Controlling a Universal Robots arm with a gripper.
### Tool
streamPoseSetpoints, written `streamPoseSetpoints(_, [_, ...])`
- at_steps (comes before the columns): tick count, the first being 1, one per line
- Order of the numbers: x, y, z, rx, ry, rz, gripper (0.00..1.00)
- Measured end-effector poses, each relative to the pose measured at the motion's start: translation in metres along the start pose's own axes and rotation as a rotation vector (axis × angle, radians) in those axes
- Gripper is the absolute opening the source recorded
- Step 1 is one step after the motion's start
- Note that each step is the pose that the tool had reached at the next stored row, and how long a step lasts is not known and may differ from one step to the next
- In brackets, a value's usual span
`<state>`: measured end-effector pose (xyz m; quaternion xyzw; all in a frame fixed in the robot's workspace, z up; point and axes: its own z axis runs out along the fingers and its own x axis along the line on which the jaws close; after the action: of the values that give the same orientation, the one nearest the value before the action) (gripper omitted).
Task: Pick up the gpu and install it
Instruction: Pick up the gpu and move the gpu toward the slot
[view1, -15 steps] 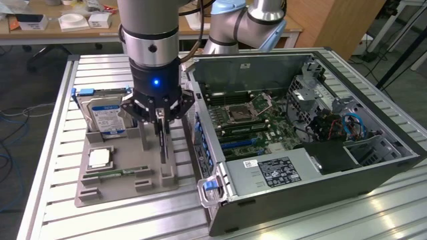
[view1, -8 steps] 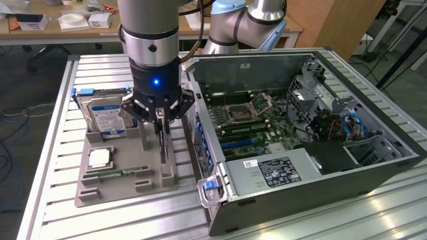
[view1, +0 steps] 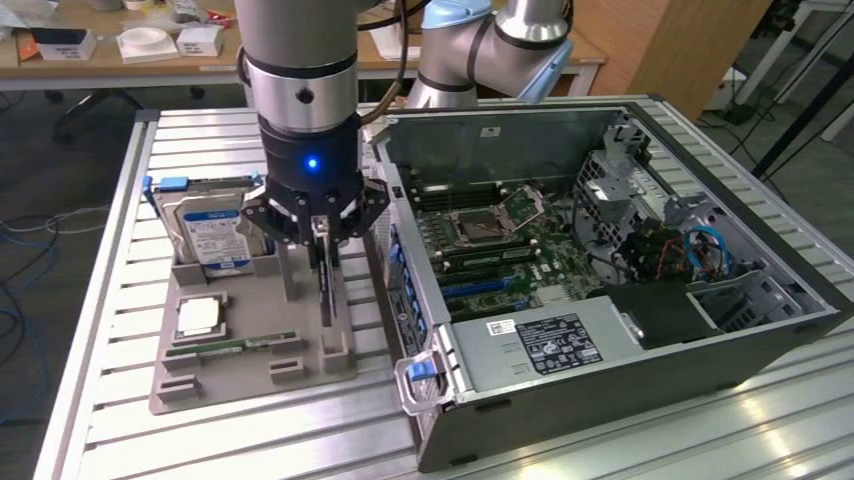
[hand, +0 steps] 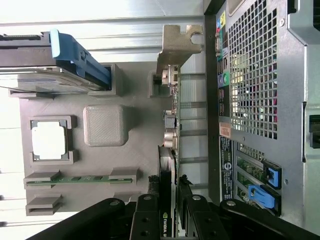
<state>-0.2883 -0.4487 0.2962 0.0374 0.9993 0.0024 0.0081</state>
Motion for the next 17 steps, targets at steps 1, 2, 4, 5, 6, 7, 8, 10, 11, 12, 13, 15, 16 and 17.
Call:
streamPoseSetpoints(1, [0.0,0.0,-0.0009,0.0,0.0,0.0,0.26])
streamPoseSetpoints(2, [0.0,0.0,-0.0018,-0.0002,-0.0002,0.0,0.26])
streamPoseSetpoints(4, [0.0,0.0,-0.0045,-0.0003,-0.0003,0.0,0.26])
streamPoseSetpoints(5, [0.0,0.0,-0.0062,-0.0002,-0.0002,0.0,0.26])
streamPoseSetpoints(6, [0.0,0.0001,-0.0079,-0.0003,-0.0002,0.0,0.26])
streamPoseSetpoints(7, [0.0,0.0001,-0.0097,-0.0003,-0.0002,0.0,0.26])
streamPoseSetpoints(8, [0.0,0.0001,-0.0114,-0.0002,-0.0002,0.0,0.26])
streamPoseSetpoints(10, [0.0,0.0001,-0.015,-0.0003,-0.0003,0.0,0.26])
streamPoseSetpoints(11, [0.0,0.0001,-0.0168,-0.0003,-0.0003,0.0,0.26])
streamPoseSetpoints(12, [0.0,0.0001,-0.0188,-0.0002,-0.0002,0.0,0.26])
streamPoseSetpoints(13, [0.0,0.0001,-0.0207,-0.0002,-0.0002,0.0,0.26])
streamPoseSetpoints(15, [0.0,0.0002,-0.0248,-0.0003,-0.0003,0.0,0.26])
streamPoseSetpoints(16, [0.0,0.0002,-0.0275,-0.0002,-0.0002,0.0,0.26])
streamPoseSetpoints(17, [-0.001,0.0002,-0.0298,-0.0003,-0.0003,0.0,0.26])
